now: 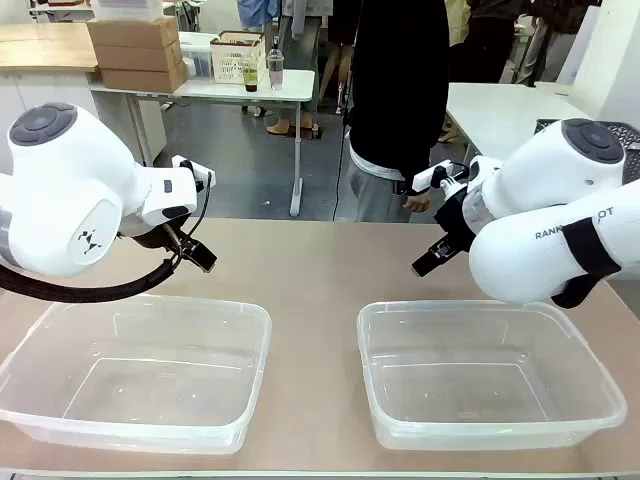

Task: Sort the waste into each basket.
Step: Pick up the Organizing box on the left side of the table and lift it.

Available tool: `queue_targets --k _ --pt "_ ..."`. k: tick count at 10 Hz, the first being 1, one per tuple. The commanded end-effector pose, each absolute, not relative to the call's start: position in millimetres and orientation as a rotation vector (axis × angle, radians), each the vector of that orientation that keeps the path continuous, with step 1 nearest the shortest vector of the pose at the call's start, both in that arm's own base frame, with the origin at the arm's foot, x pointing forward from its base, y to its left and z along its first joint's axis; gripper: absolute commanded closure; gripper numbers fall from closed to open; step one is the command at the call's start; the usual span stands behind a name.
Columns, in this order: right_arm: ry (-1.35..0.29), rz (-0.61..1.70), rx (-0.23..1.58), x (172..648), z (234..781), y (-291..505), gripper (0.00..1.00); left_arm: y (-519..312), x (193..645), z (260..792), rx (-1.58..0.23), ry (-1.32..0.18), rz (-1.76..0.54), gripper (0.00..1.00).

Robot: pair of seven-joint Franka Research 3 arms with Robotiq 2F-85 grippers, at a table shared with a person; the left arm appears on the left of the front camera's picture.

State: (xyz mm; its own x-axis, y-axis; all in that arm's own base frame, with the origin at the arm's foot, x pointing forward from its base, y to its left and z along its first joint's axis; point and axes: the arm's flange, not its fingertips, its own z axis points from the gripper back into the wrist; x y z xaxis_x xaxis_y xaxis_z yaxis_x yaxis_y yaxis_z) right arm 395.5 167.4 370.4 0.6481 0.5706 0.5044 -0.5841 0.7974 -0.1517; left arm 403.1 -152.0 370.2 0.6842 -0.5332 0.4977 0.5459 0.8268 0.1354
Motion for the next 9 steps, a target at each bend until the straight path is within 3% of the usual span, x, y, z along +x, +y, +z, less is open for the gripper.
queue_targets --k 1,9 --pt "-0.565 0.656 0.025 395.5 370.4 167.5 0.00 -152.1 403.1 370.3 -0.024 -0.550 -0.605 0.00" --pt "-0.565 0.656 0.025 395.5 370.4 167.5 0.00 -152.1 403.1 370.3 -0.024 -0.550 -0.605 0.00"
